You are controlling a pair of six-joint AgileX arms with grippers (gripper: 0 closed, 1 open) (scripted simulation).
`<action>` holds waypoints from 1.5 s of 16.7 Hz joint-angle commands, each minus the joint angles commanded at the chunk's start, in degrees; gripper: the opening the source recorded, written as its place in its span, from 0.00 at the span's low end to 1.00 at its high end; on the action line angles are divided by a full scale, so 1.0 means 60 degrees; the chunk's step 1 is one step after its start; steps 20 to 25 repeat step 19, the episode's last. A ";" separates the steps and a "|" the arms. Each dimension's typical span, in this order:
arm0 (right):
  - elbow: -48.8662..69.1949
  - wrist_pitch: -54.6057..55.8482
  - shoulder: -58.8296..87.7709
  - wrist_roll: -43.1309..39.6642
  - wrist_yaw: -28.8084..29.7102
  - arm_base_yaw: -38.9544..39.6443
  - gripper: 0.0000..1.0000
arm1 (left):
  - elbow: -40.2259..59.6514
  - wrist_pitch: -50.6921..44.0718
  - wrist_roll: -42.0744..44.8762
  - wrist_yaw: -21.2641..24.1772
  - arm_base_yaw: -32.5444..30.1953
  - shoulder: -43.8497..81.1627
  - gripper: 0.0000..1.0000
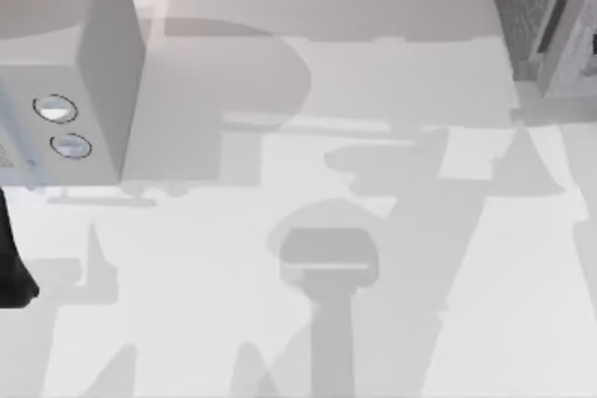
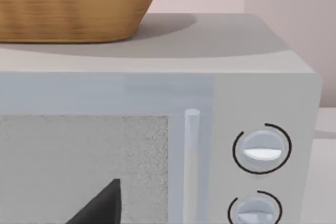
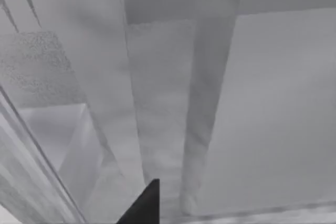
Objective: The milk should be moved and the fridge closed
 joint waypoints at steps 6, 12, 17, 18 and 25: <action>0.0319 -0.0052 0.0333 -0.0044 0.0038 -0.0115 1.00 | 0.0000 0.0000 0.0000 0.0000 0.0000 0.0000 1.00; 0.2636 -0.0429 0.2025 -0.0042 0.0082 -0.0126 1.00 | 0.0000 0.0000 0.0000 0.0000 0.0000 0.0000 1.00; 0.4154 -0.0847 0.3373 -0.0029 0.0095 -0.0122 1.00 | 0.0000 0.0000 0.0000 0.0000 0.0000 0.0000 1.00; 0.4250 -0.0879 0.3474 -0.0027 0.0095 -0.0121 1.00 | 0.0000 0.0000 0.0000 0.0000 0.0000 0.0000 1.00; 0.4266 -0.0885 0.3491 -0.0026 0.0095 -0.0121 1.00 | 0.0000 0.0000 0.0000 0.0000 0.0000 0.0000 1.00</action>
